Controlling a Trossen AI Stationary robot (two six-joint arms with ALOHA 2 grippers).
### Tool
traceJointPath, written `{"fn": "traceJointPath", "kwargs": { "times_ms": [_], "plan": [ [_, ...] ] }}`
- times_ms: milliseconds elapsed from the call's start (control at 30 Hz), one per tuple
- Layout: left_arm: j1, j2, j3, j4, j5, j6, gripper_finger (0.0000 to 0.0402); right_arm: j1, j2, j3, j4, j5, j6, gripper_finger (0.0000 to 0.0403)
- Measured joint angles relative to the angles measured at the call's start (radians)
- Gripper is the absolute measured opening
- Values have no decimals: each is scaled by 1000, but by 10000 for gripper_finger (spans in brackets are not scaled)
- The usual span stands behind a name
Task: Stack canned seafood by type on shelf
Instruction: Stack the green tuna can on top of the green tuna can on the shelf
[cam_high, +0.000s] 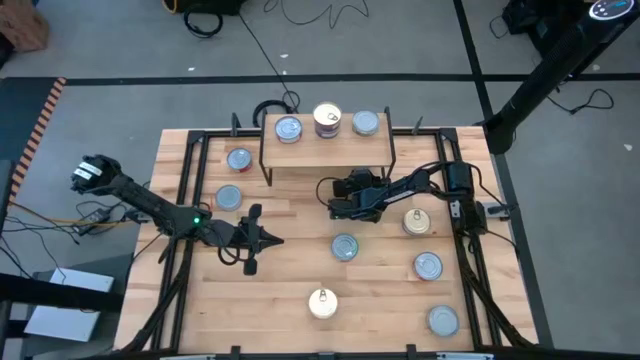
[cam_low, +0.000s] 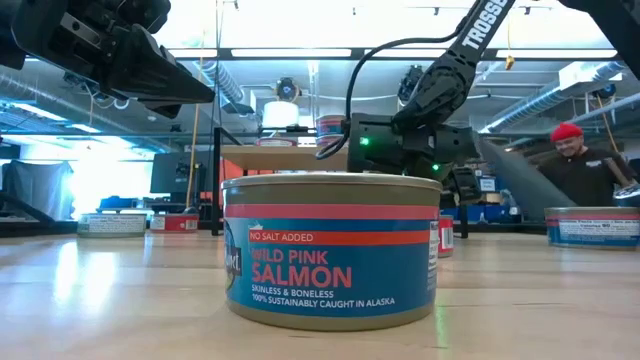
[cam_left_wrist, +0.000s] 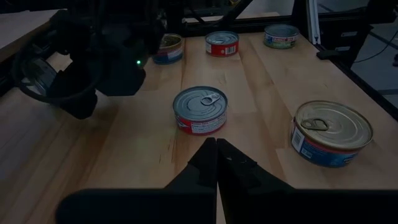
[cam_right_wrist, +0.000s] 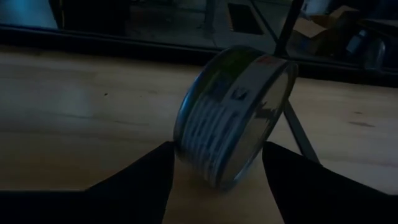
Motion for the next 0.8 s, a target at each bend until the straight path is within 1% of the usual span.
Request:
{"fn": "traceJointPath", "kwargs": {
  "times_ms": [100,200,667,733,800],
  "plan": [
    [0,0,0,0,0,0,6,-8,0,0,0,-11,-7,237],
    [0,0,0,0,0,0,6,-13,0,0,2,-35,-31,210],
    [0,0,0,0,0,0,6,2,0,0,-9,-42,-90,15],
    [0,0,0,0,0,0,6,13,0,0,-11,-44,-108,7],
    [0,0,0,0,0,0,6,23,0,0,-11,-44,-114,10]
  ]
}}
